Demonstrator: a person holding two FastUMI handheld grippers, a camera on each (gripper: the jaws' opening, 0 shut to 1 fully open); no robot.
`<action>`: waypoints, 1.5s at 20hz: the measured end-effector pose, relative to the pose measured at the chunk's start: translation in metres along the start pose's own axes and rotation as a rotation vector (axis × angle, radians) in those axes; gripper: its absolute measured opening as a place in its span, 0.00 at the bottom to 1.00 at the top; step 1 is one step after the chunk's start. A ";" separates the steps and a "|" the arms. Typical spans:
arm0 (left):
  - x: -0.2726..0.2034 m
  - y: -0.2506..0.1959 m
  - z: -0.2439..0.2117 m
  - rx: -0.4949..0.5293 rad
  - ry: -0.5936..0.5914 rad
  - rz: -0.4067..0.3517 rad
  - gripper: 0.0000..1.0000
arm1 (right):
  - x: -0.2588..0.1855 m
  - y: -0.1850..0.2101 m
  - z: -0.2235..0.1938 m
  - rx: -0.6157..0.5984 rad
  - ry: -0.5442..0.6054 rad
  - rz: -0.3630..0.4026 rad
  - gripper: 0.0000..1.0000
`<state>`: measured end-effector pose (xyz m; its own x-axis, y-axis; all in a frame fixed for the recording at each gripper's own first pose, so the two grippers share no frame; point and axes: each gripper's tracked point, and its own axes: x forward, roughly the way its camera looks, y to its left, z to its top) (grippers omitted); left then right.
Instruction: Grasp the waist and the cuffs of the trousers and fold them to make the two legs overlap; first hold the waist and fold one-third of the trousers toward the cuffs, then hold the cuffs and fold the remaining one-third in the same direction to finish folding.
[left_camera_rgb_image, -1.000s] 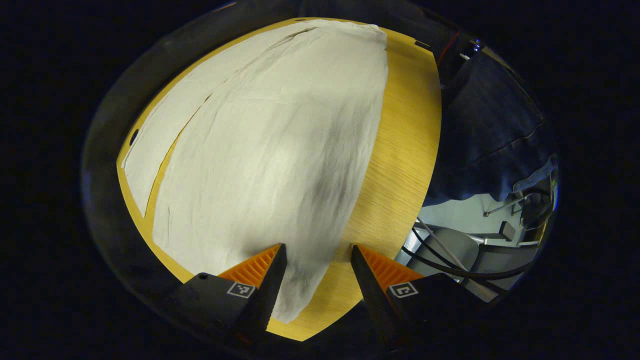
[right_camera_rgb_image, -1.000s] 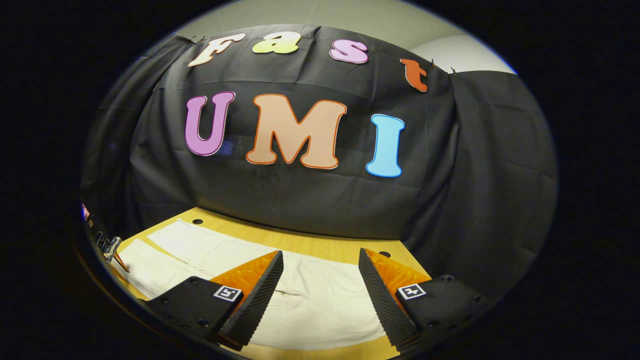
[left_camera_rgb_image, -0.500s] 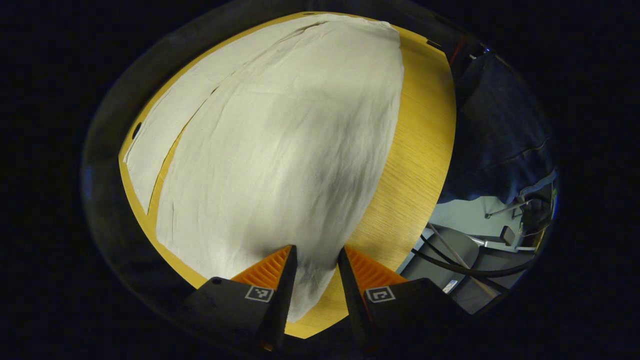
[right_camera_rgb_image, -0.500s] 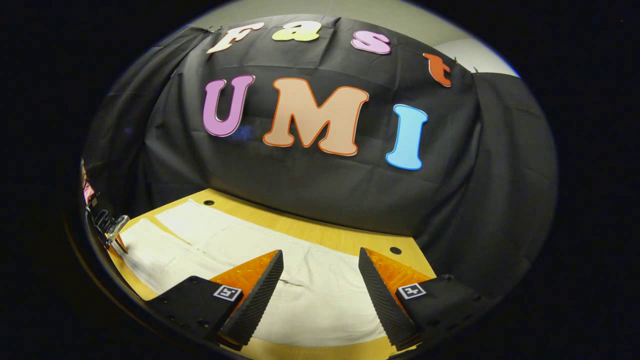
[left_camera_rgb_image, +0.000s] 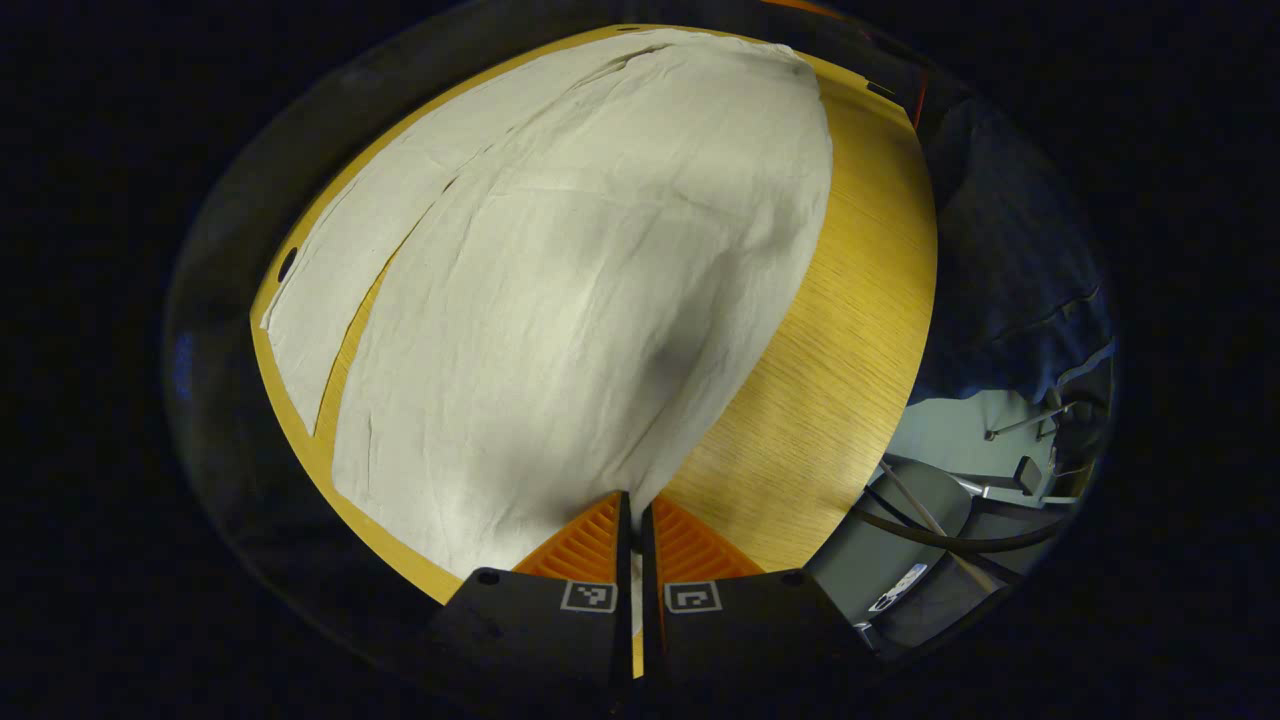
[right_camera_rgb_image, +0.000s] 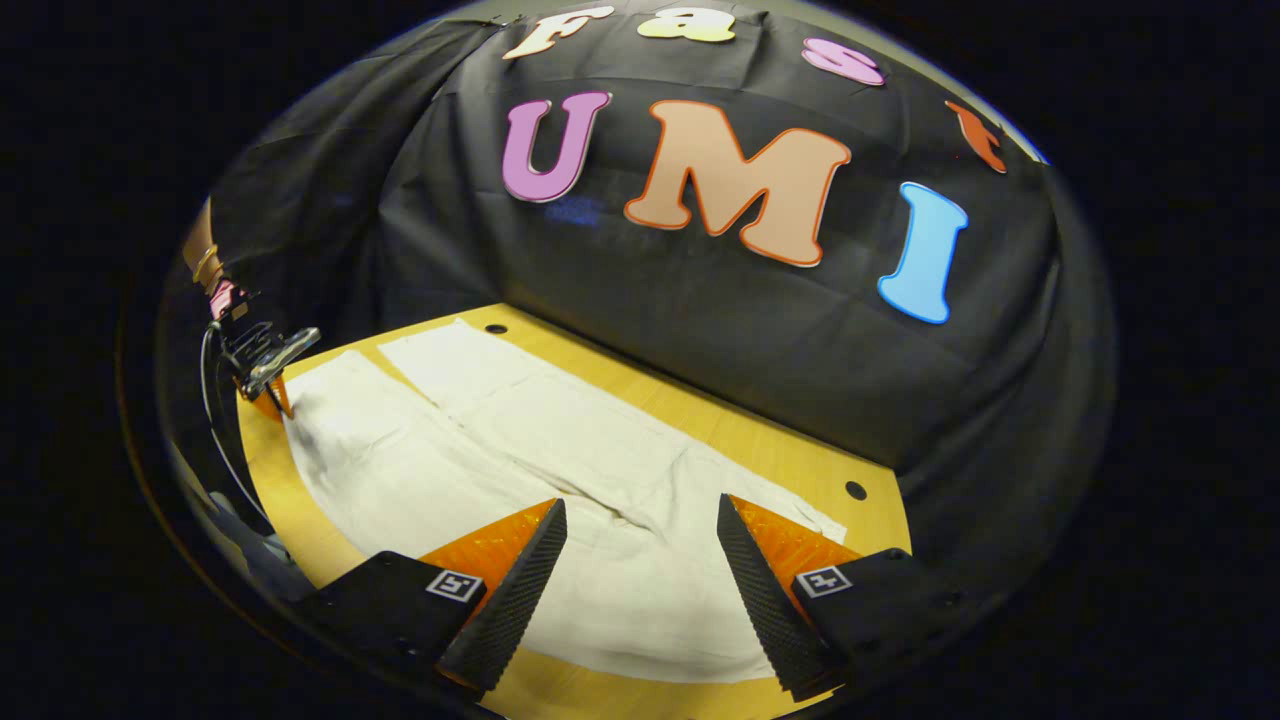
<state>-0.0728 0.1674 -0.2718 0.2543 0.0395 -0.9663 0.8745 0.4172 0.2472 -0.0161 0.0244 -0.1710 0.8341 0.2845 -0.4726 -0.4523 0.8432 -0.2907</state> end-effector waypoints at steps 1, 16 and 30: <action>0.000 0.001 0.000 -0.002 -0.001 0.001 0.03 | 0.002 0.000 -0.010 -0.021 0.025 0.026 0.98; 0.002 -0.001 0.000 0.004 0.041 0.024 0.03 | -0.010 -0.044 -0.183 -0.416 0.517 0.362 0.98; 0.003 -0.002 0.000 0.002 0.072 0.028 0.03 | -0.009 -0.035 -0.240 -0.466 0.724 0.531 0.85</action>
<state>-0.0741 0.1668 -0.2747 0.2486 0.1169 -0.9615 0.8680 0.4135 0.2747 -0.0832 -0.1166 -0.3562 0.1674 0.0952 -0.9813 -0.9166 0.3817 -0.1194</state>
